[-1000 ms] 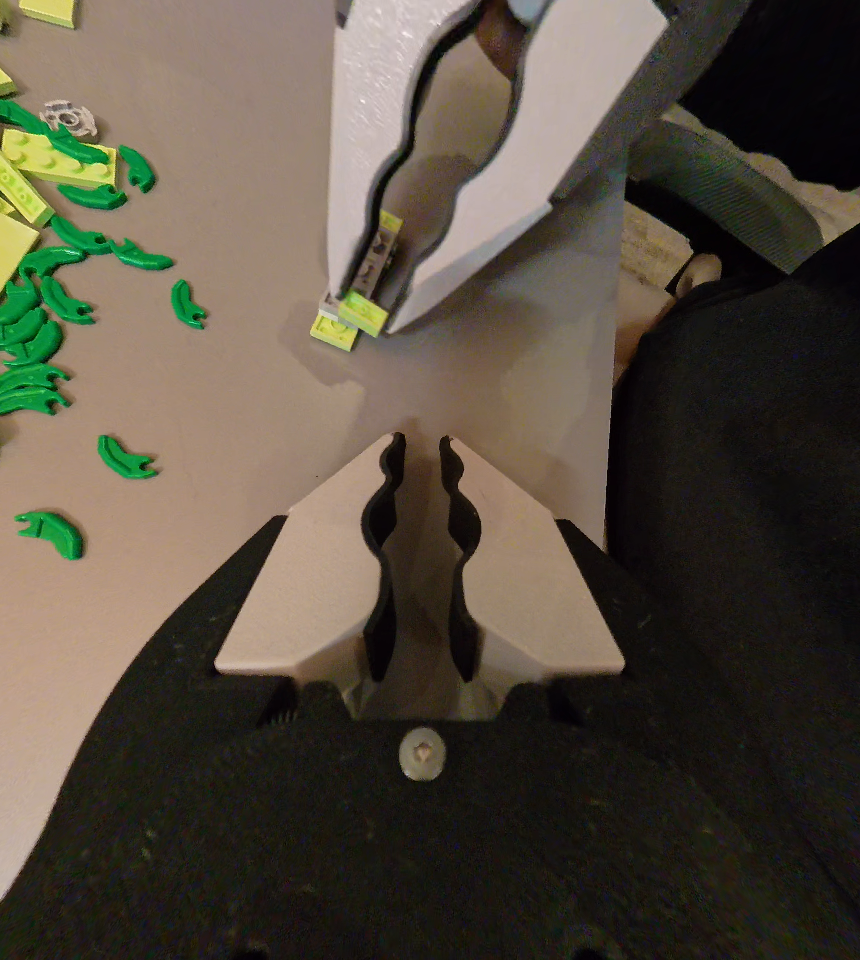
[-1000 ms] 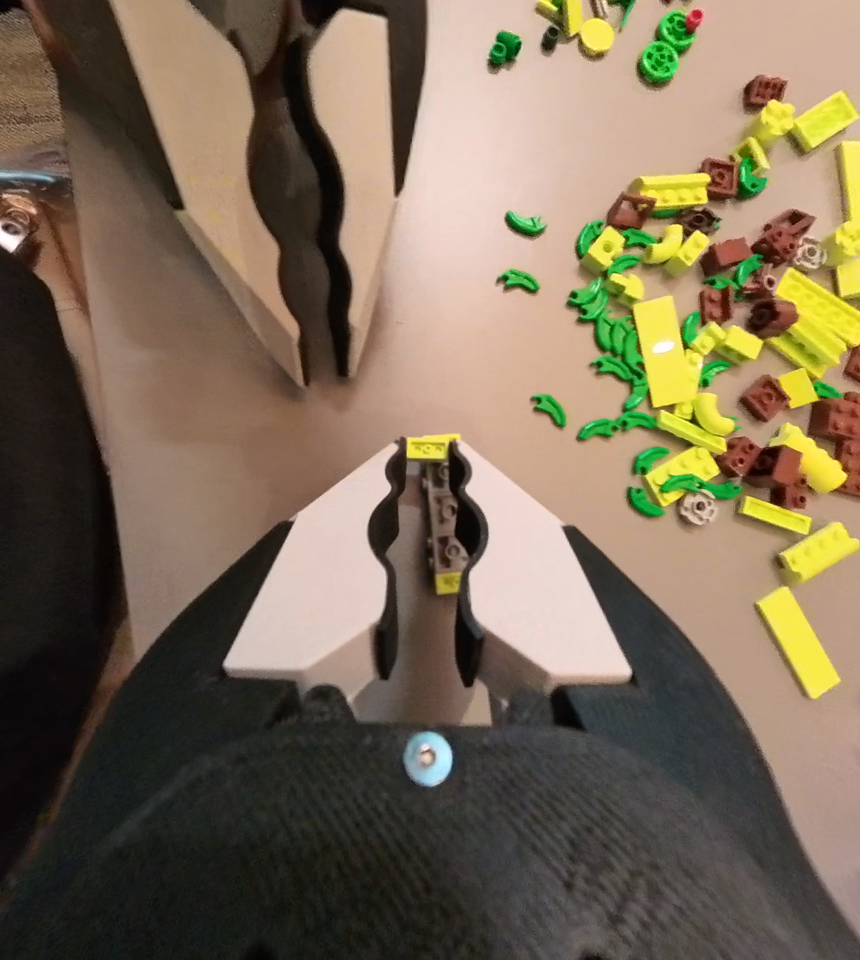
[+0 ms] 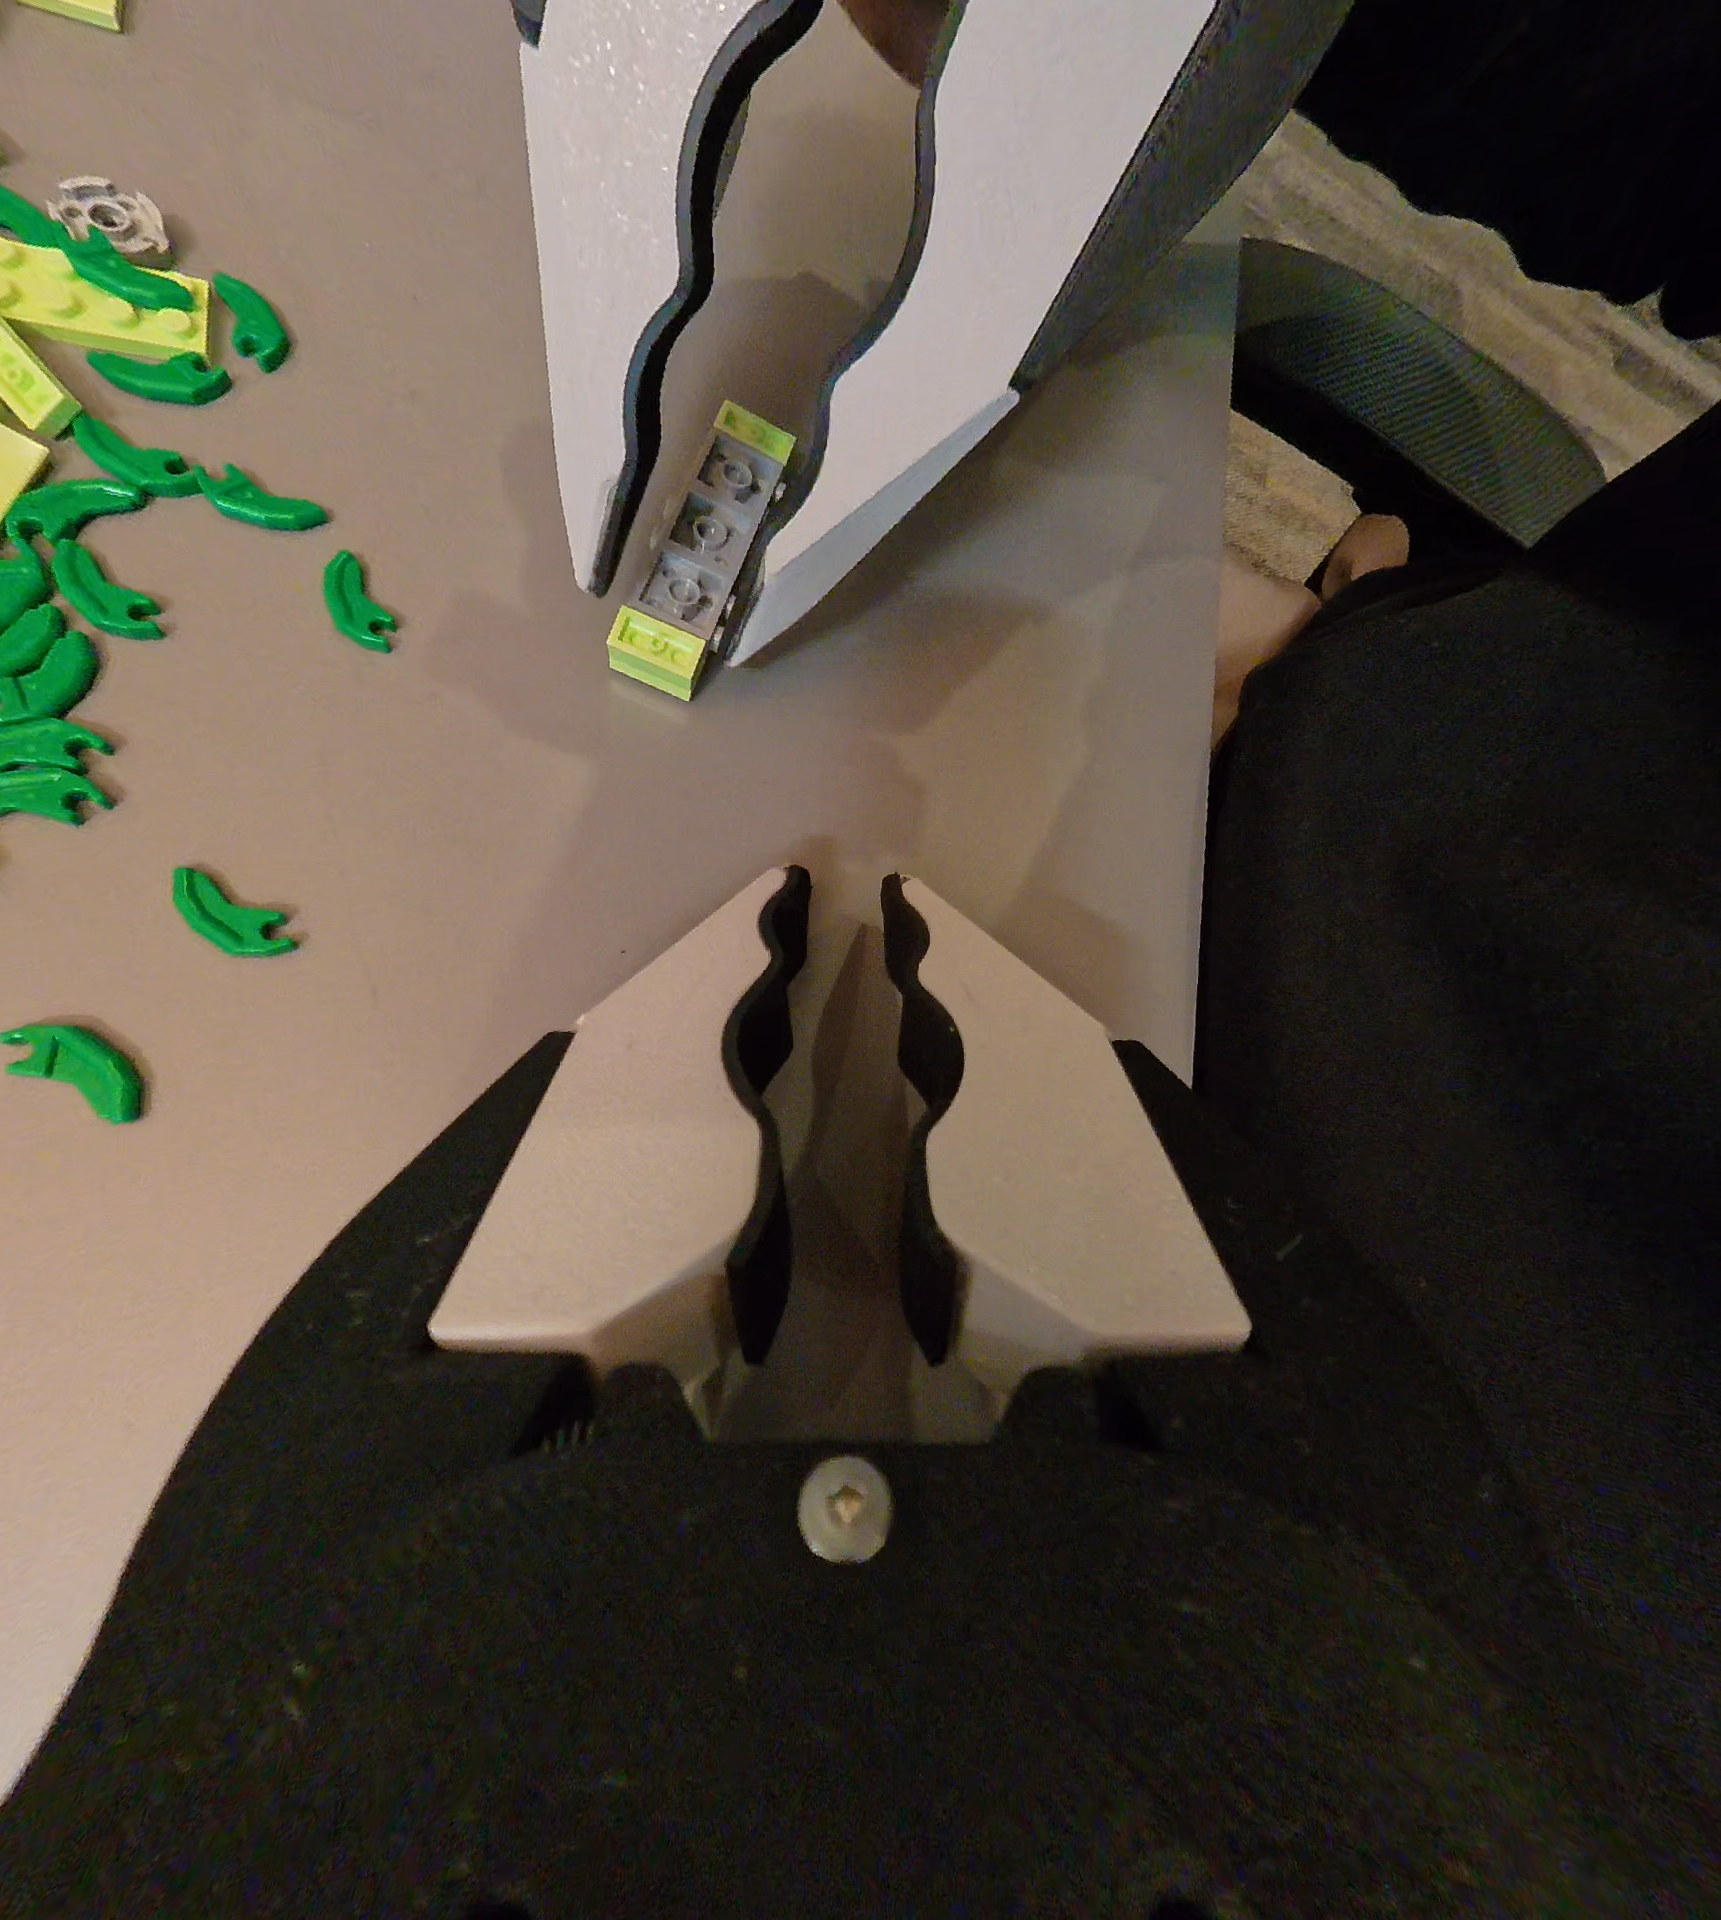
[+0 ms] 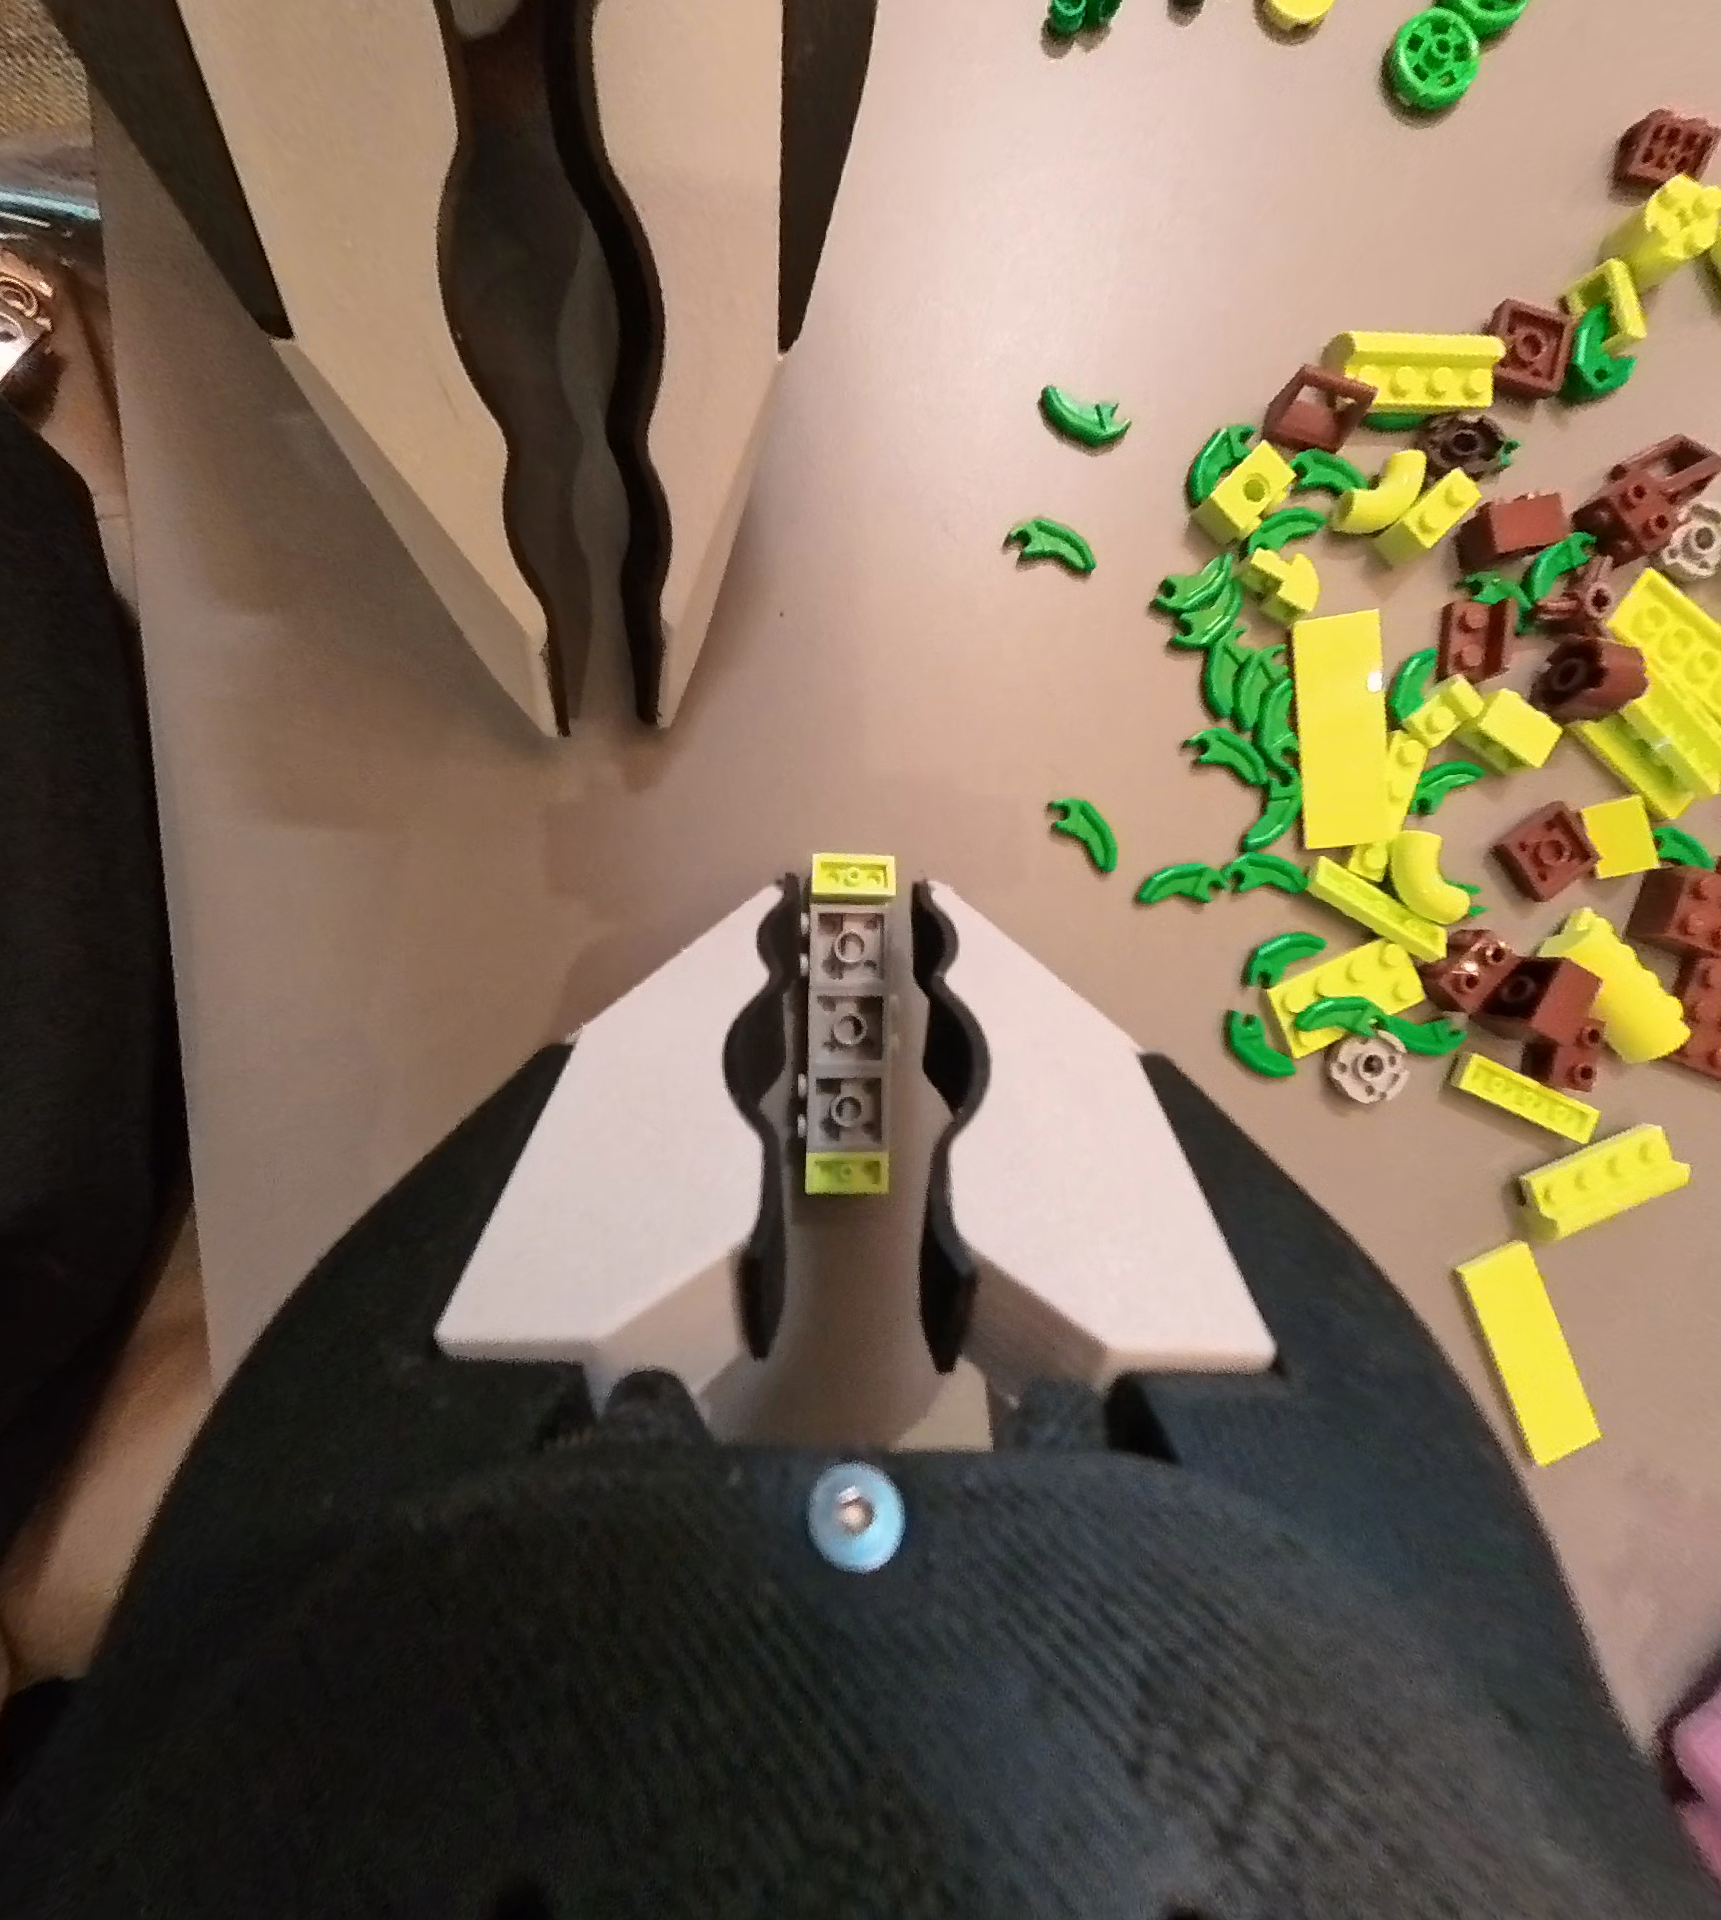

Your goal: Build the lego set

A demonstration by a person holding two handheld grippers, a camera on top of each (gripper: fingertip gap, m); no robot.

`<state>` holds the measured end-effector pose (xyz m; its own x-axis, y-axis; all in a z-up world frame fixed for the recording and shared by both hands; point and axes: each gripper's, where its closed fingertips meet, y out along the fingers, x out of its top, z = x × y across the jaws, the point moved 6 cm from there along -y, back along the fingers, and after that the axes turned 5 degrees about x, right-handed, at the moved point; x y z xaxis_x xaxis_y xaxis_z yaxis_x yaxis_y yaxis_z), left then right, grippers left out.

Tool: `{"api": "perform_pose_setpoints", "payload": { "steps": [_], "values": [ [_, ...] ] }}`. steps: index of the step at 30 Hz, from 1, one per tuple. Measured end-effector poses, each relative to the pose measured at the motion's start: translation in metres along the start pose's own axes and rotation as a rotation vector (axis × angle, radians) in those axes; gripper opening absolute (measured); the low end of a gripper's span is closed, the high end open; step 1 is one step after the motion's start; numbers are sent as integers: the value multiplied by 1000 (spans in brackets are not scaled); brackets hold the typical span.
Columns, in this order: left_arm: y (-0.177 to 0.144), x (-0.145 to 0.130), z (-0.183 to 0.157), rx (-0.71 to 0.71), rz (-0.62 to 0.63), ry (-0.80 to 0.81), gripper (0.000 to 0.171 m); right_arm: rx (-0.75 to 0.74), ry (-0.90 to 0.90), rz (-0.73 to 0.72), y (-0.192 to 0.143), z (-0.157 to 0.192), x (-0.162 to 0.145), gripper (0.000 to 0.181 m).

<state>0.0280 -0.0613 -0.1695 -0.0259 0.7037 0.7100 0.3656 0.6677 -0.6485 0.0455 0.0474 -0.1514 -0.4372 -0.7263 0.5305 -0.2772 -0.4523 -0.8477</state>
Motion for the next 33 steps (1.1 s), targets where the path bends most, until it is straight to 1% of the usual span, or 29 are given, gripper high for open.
{"api": "perform_pose_setpoints", "payload": {
  "steps": [2,5,11,15,22,25,30,31,33],
  "values": [
    [-1,0,0,1,-7,0,12,-6,8,-1,-2,1,-2,19],
    [-3,1,0,10,-31,3,13,-27,40,-43,-8,2,-4,21],
    [-9,6,7,50,-99,-24,25,-110,126,-206,-18,4,-18,31],
    [-10,18,16,113,-163,17,32,-124,153,-262,-15,6,-24,33],
    [5,32,25,96,-117,98,31,-88,122,-300,-5,6,-22,29],
    [13,34,28,80,-64,137,30,-82,107,-299,-2,6,-23,25],
    [23,35,30,76,-1,166,20,-70,110,-326,0,4,-21,13],
    [24,35,30,81,5,177,16,-68,108,-329,0,4,-21,12],
    [25,35,29,93,10,194,14,-64,106,-335,0,5,-22,12]
  ]
}}
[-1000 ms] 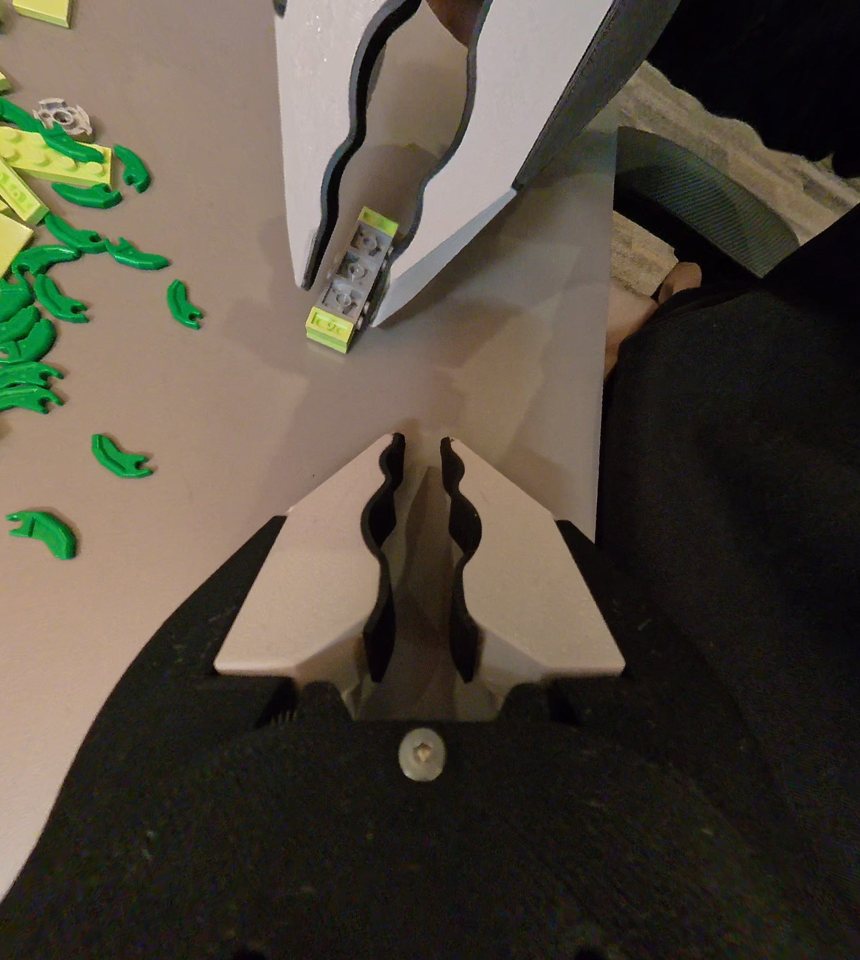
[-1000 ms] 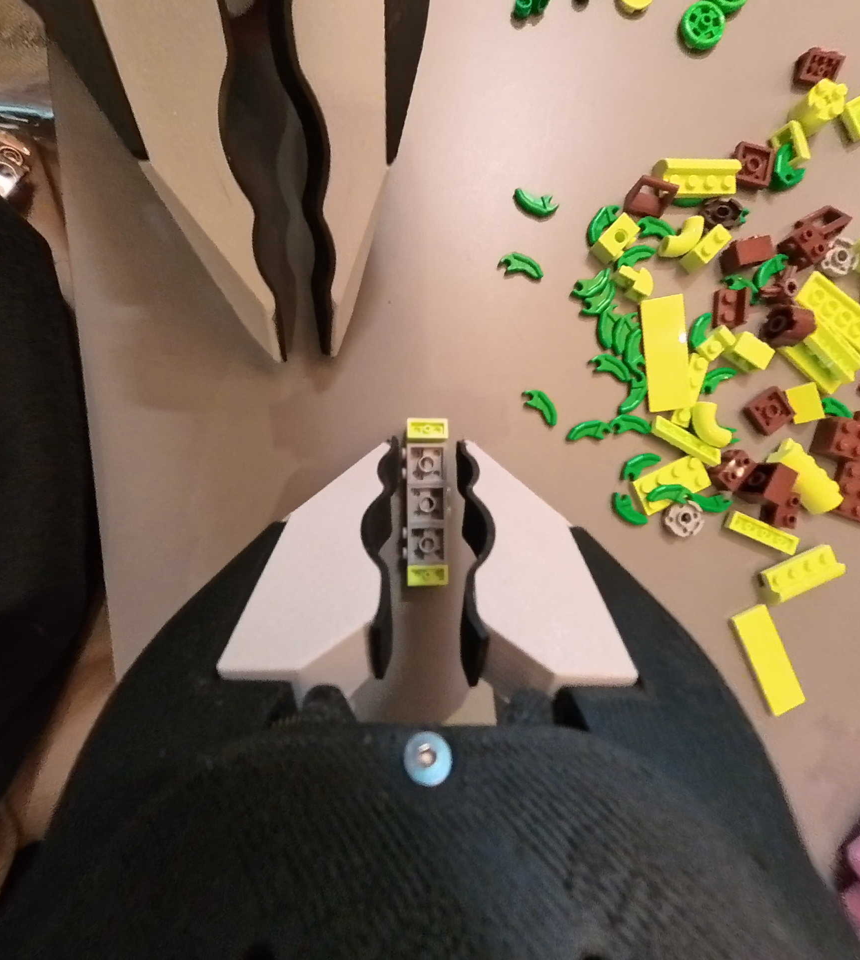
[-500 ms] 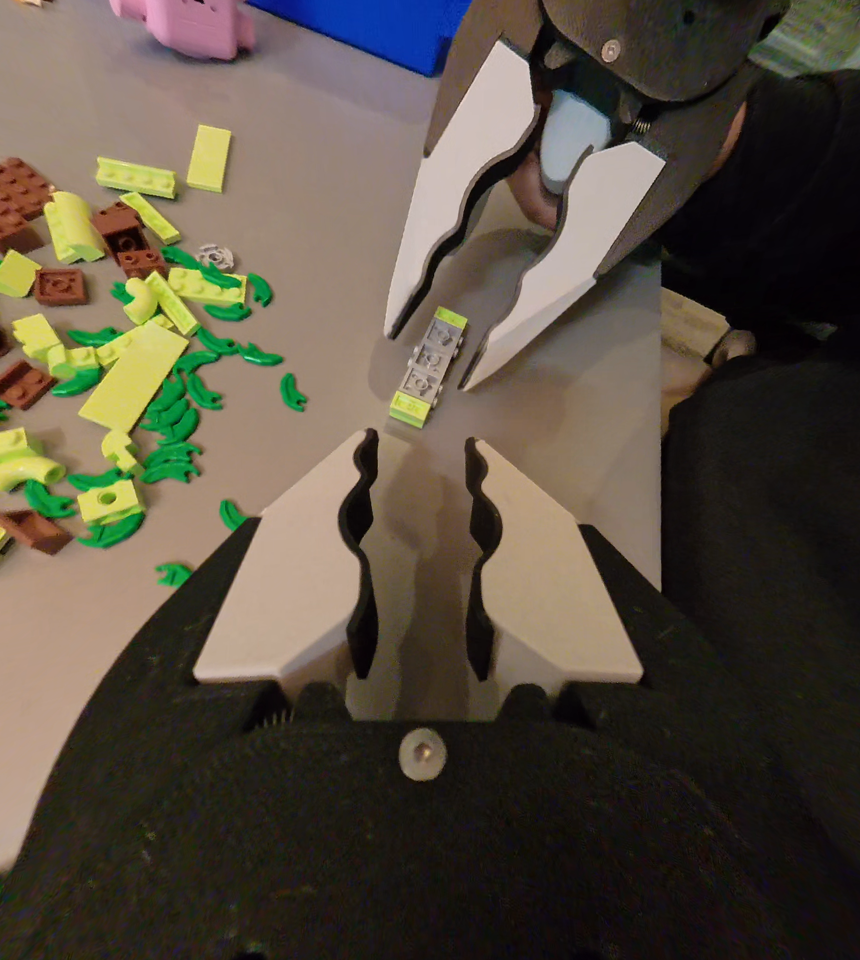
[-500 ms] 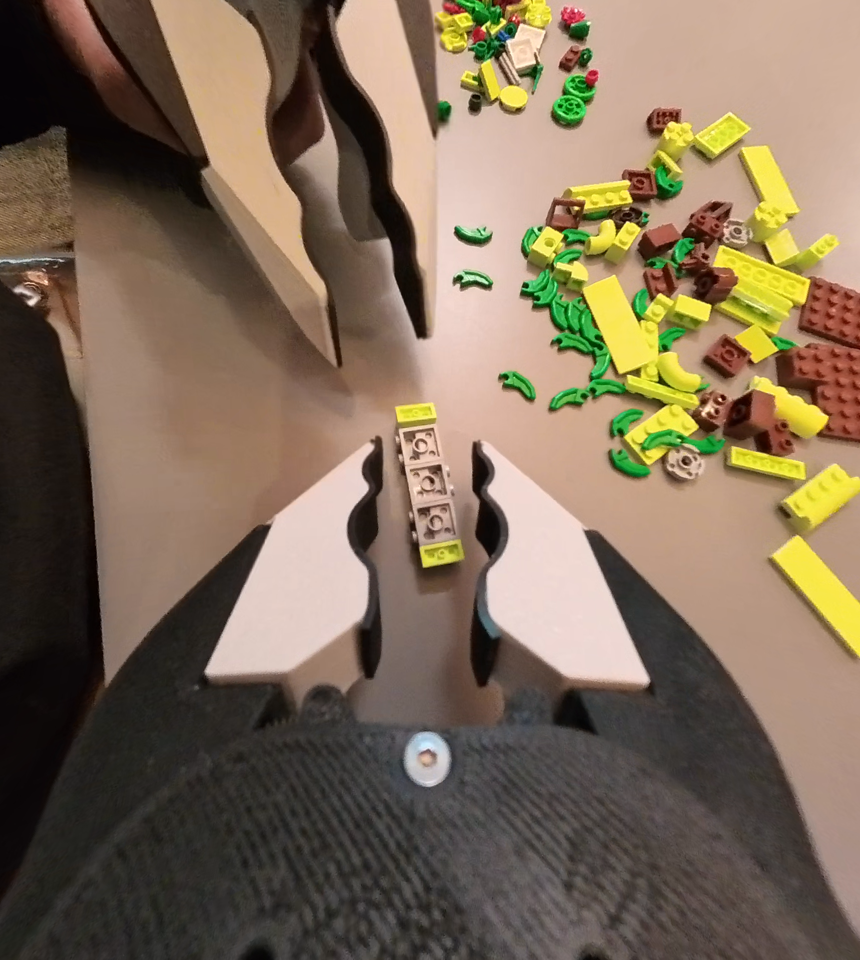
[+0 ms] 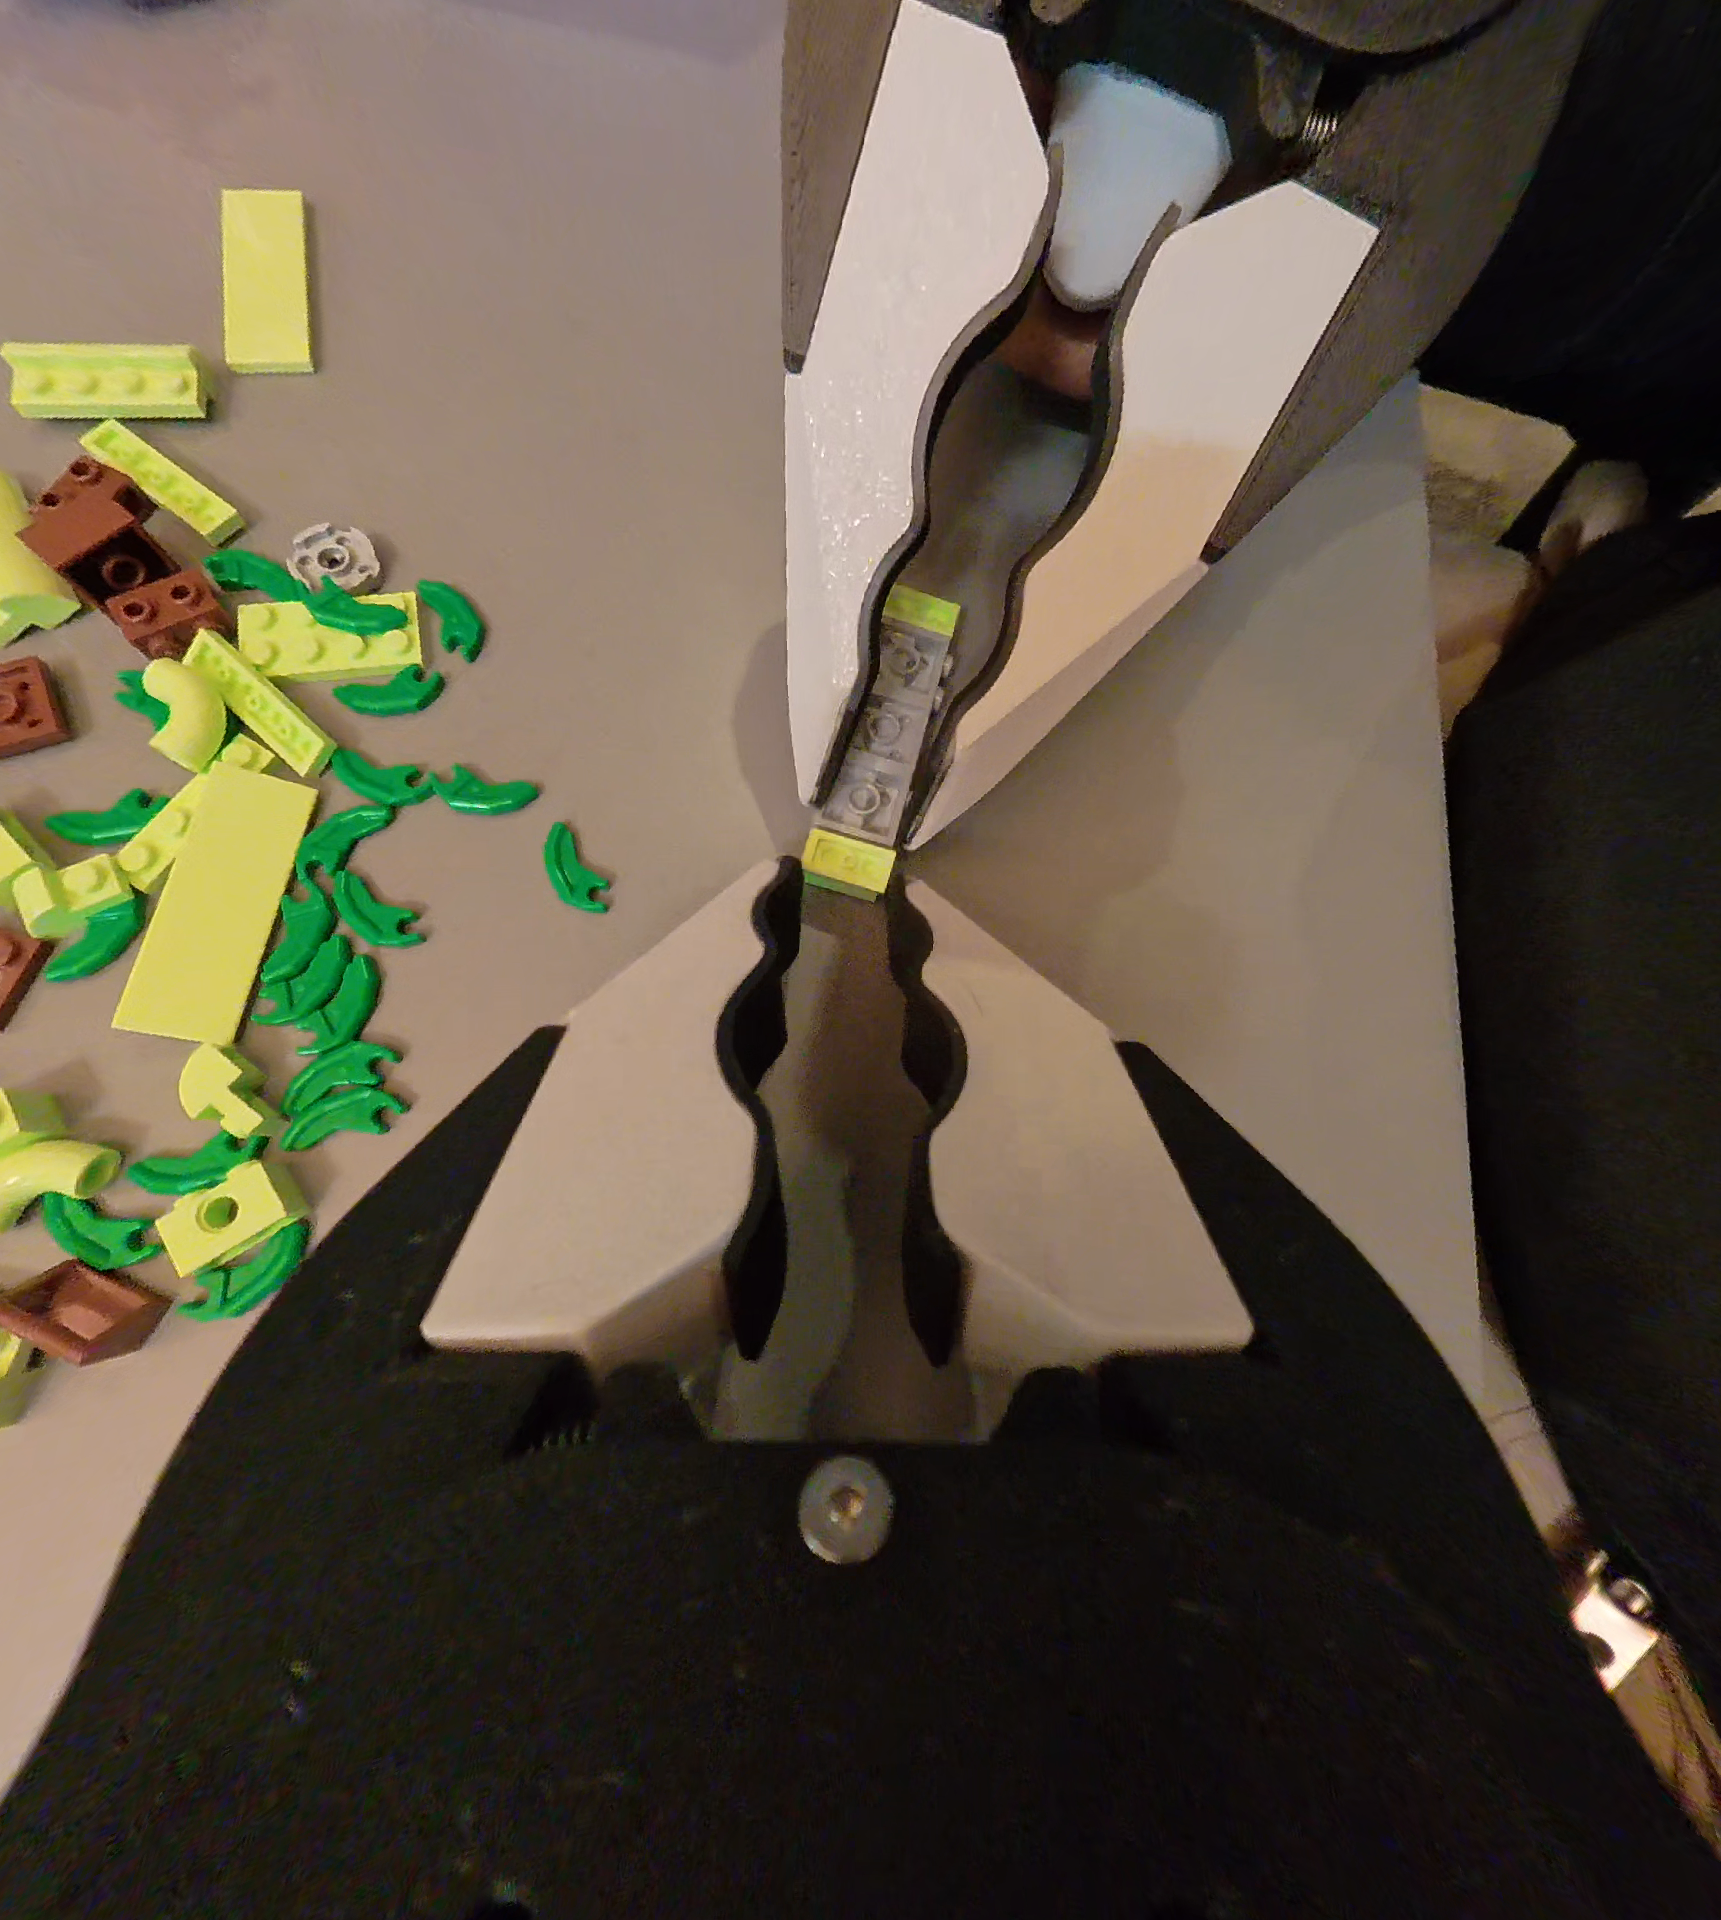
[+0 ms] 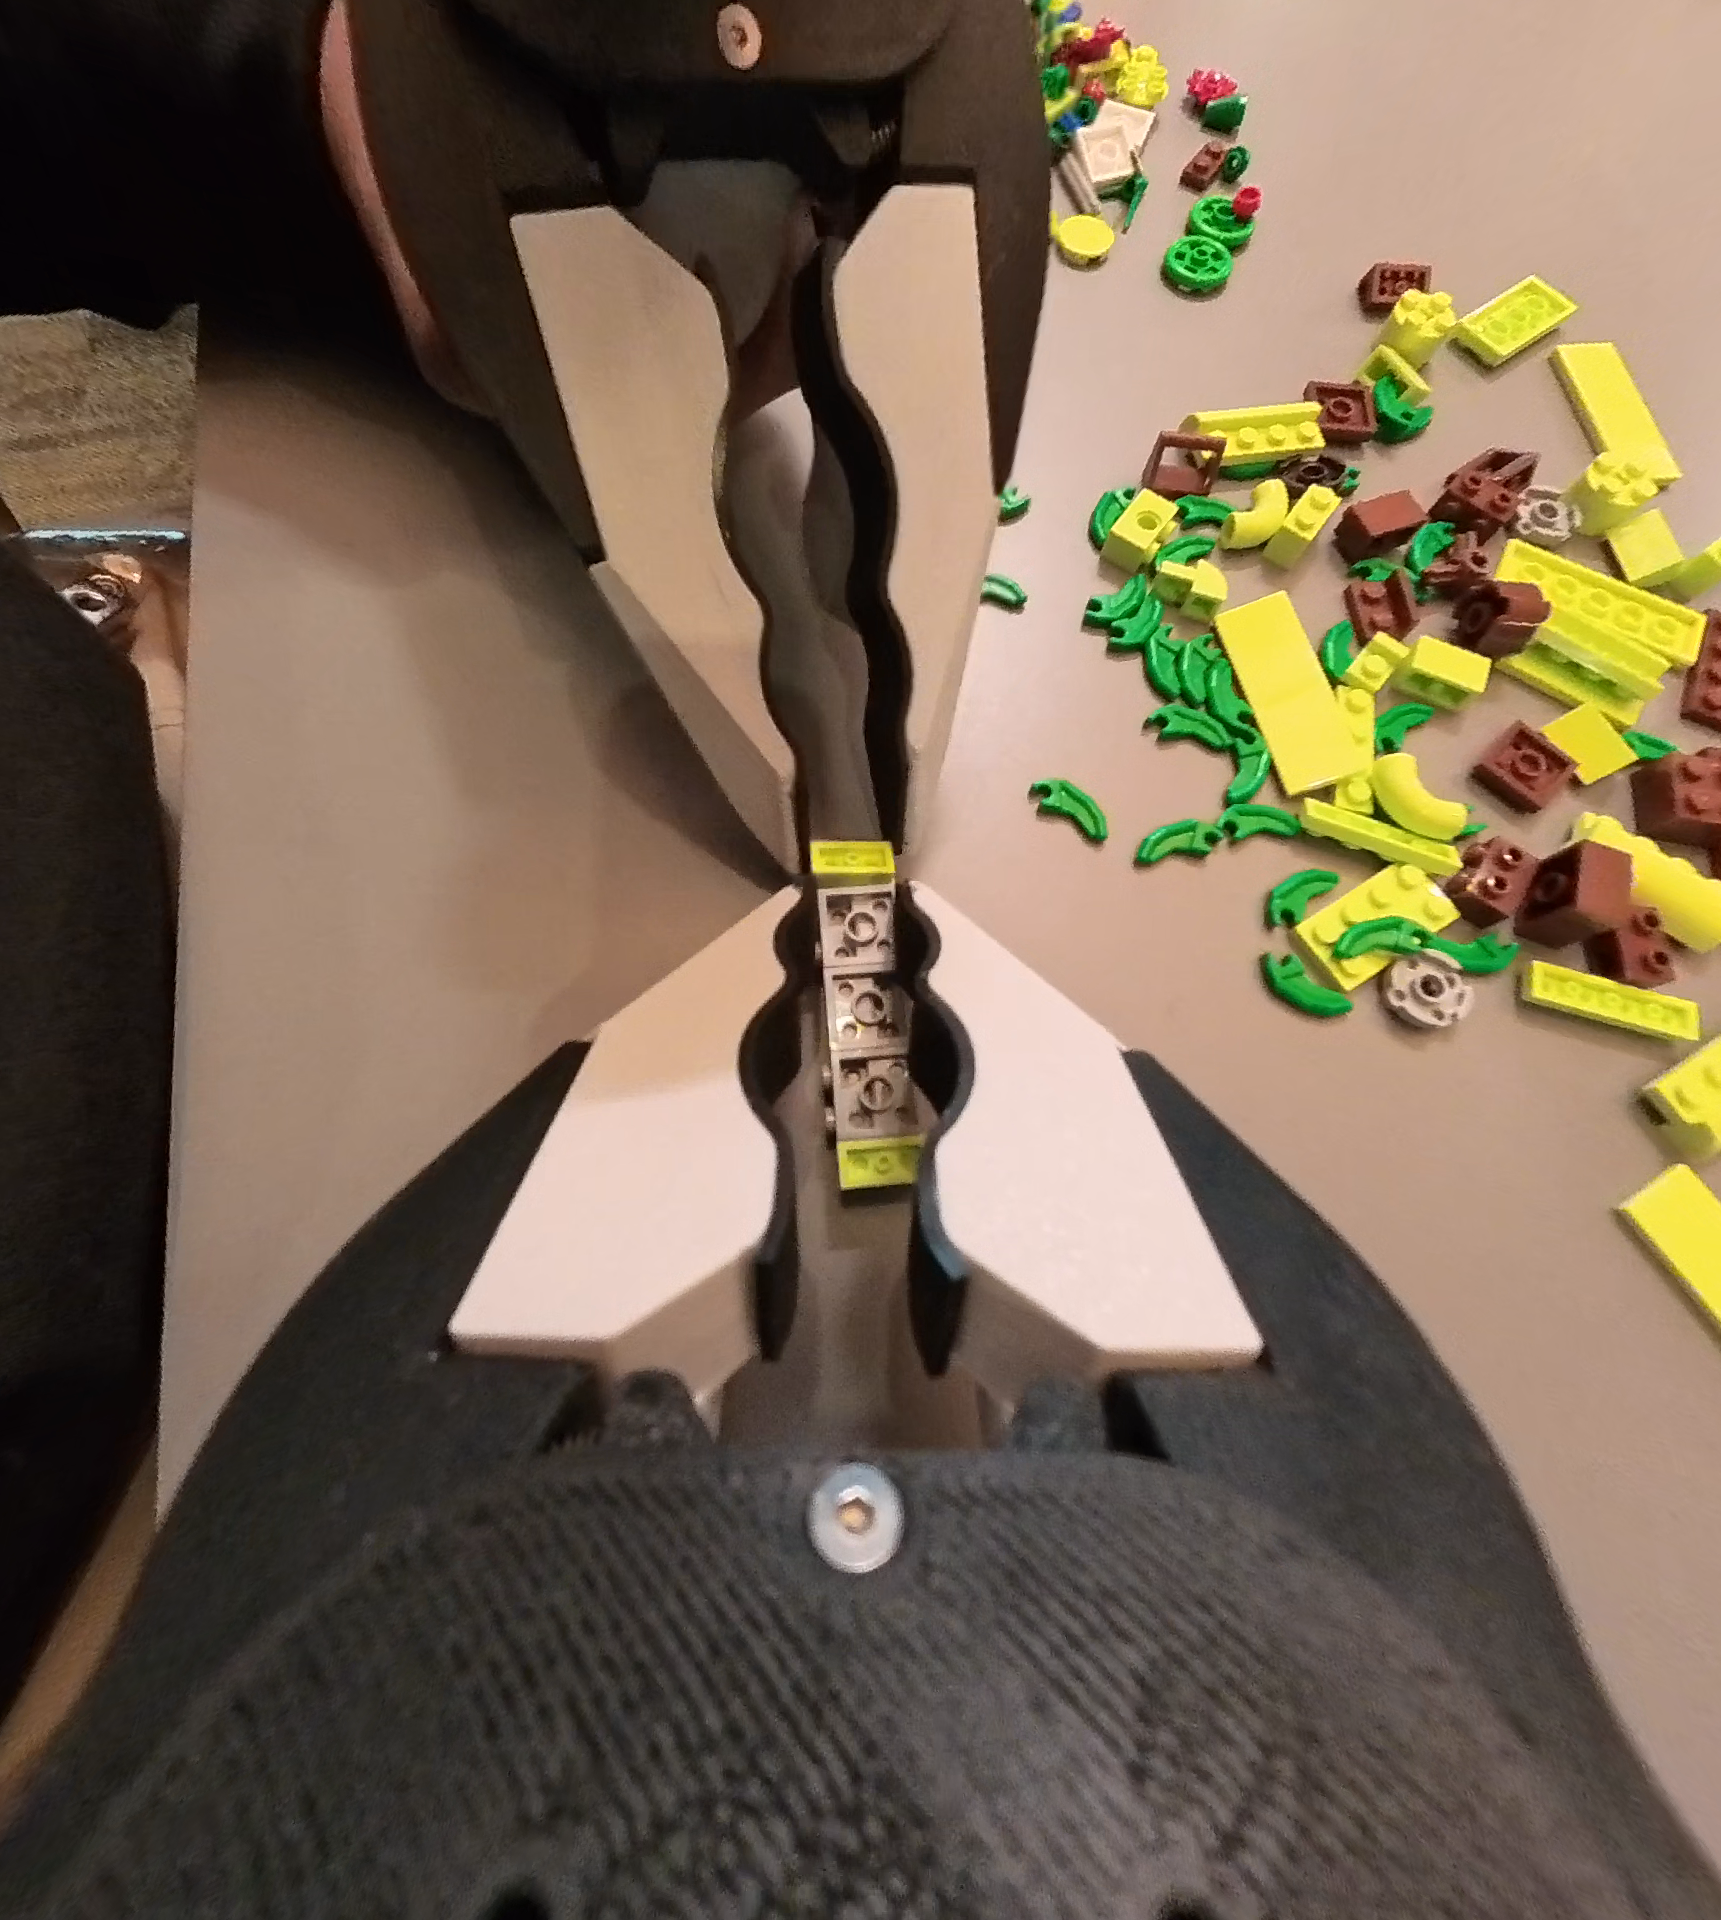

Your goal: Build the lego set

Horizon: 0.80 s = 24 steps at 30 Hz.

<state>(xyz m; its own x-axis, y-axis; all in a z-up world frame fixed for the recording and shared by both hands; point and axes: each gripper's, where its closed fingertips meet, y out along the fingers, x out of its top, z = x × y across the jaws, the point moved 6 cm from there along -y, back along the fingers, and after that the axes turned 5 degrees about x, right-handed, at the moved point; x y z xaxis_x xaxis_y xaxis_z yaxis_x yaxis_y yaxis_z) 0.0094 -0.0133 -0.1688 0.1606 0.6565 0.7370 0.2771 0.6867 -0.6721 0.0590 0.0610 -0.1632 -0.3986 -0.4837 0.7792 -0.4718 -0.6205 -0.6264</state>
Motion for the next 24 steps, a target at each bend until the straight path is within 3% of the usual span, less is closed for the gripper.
{"api": "perform_pose_setpoints", "payload": {
  "steps": [11,24],
  "values": [
    [2,-1,-2,30,18,31,15,23,13,-22,0,-1,-1,12],
    [-5,3,0,2,-49,1,22,20,6,-20,0,0,-1,12]
  ]
}}
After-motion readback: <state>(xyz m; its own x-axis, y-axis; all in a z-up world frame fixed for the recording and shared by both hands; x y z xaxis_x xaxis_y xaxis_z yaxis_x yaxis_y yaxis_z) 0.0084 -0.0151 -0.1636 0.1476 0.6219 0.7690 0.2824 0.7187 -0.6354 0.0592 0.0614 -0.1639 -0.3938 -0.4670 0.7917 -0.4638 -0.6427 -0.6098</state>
